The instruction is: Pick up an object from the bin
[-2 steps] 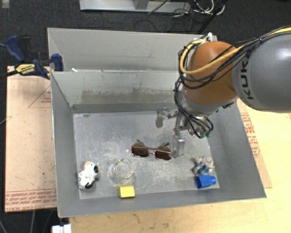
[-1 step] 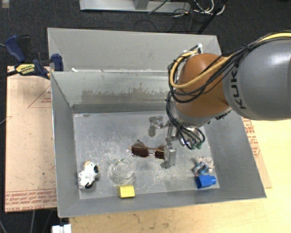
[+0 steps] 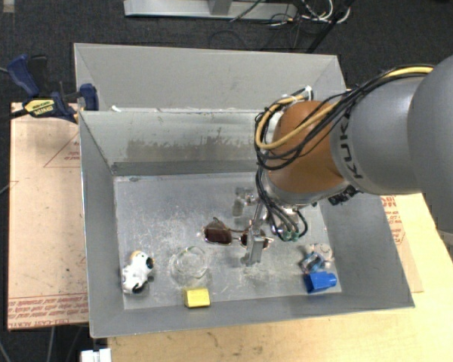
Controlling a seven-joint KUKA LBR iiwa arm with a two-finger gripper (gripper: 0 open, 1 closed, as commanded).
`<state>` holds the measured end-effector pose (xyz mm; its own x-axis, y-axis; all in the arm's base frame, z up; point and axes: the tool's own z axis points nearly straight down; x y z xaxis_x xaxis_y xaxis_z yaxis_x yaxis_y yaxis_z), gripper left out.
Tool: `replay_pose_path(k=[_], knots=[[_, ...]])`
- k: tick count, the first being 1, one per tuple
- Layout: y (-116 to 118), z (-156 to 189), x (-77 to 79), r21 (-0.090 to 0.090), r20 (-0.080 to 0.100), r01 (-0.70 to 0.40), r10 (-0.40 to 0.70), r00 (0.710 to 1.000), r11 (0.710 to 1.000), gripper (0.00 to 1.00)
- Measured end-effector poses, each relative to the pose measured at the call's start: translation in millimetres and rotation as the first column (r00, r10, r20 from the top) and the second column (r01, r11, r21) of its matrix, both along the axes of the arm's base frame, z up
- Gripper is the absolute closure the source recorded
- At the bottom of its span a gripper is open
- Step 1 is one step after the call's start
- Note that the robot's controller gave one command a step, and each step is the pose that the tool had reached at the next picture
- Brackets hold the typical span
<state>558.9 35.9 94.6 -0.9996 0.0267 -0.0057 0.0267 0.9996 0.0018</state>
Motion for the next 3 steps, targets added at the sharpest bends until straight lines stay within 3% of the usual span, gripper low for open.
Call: replay_pose_path(k=[1,3], knots=[[-2.4,-24.2,-11.5,0.0,-0.006,-0.024,0.024,1.0,1.0,1.0],[-2.4,-24.0,-11.4,0.0,-0.005,-0.024,0.024,1.0,1.0,1.0]])
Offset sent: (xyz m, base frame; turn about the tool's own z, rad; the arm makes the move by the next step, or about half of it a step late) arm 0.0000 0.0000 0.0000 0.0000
